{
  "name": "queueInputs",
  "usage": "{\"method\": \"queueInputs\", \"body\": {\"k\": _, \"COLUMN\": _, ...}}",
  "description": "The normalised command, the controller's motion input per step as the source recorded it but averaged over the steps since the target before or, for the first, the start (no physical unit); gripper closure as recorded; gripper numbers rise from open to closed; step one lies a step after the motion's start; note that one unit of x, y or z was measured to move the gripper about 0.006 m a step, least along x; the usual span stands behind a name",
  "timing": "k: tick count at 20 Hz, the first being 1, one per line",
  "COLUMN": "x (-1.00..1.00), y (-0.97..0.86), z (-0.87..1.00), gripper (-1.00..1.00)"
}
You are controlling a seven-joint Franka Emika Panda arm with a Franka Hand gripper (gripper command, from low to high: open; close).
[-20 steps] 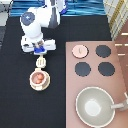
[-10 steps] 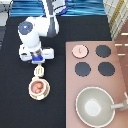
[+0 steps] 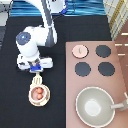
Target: Take the lid off the pot, put the pot on the plate, and use the tool to push the pot to the front of the table.
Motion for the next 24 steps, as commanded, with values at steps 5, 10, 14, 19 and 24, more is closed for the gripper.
{"method": "queueInputs", "body": {"k": 5, "x": 1.0, "y": 0.01, "z": 0.25, "gripper": 1.0}}
{"method": "queueInputs", "body": {"k": 10, "x": 1.0, "y": 0.19, "z": 0.38, "gripper": 1.0}}
{"method": "queueInputs", "body": {"k": 14, "x": 1.0, "y": 0.27, "z": 0.43, "gripper": 1.0}}
{"method": "queueInputs", "body": {"k": 19, "x": 0.72, "y": 0.33, "z": 0.63, "gripper": 1.0}}
{"method": "queueInputs", "body": {"k": 24, "x": -0.54, "y": 0.4, "z": 0.53, "gripper": 1.0}}
